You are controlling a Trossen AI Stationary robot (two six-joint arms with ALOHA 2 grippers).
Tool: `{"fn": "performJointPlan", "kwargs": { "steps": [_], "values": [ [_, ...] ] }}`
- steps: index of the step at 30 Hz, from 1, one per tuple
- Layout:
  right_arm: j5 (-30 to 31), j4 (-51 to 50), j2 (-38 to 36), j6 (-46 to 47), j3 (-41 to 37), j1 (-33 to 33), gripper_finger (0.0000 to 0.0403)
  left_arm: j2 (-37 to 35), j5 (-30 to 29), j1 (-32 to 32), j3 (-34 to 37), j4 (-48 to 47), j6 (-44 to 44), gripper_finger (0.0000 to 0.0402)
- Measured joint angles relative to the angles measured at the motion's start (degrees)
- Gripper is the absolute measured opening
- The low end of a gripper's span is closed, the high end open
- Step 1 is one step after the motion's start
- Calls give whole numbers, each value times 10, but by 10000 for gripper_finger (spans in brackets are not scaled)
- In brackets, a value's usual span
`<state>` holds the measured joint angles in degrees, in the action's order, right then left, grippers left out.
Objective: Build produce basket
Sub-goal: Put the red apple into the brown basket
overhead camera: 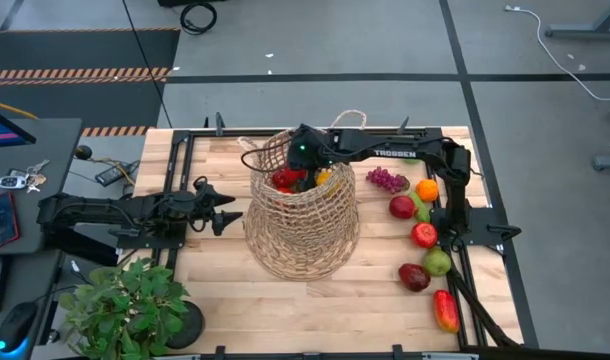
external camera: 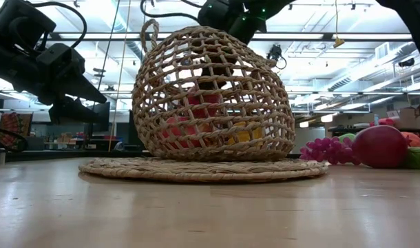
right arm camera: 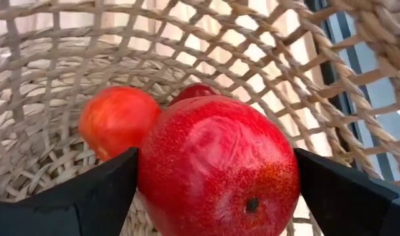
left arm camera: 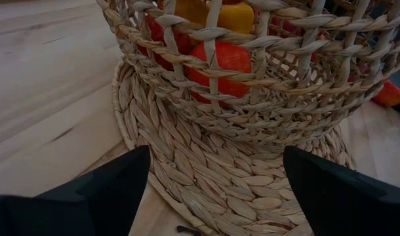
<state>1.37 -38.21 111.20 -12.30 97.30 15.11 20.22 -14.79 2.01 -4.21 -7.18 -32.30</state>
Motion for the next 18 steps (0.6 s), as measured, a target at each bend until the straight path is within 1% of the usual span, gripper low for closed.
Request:
{"fn": "performJointPlan", "kwargs": {
  "steps": [5, 9, 11, 16, 18],
  "values": [
    [-1, -13, -7, -12, 12, -2, 398, 0, 0, 0, 0, 0, 0, 357],
    [-10, -42, -9, -31, 52, -4, 399, 0, 0, 0, 0, 0, 0, 357],
    [-10, -36, -12, -30, 65, -4, 399, 0, 0, 0, 0, 0, 0, 357],
    [10, -36, -11, -37, 97, -4, 399, 0, 0, 0, 0, 0, 0, 357],
    [43, -34, -11, -41, 107, -6, 400, 0, 0, 0, 0, 0, 0, 357]
  ]
}}
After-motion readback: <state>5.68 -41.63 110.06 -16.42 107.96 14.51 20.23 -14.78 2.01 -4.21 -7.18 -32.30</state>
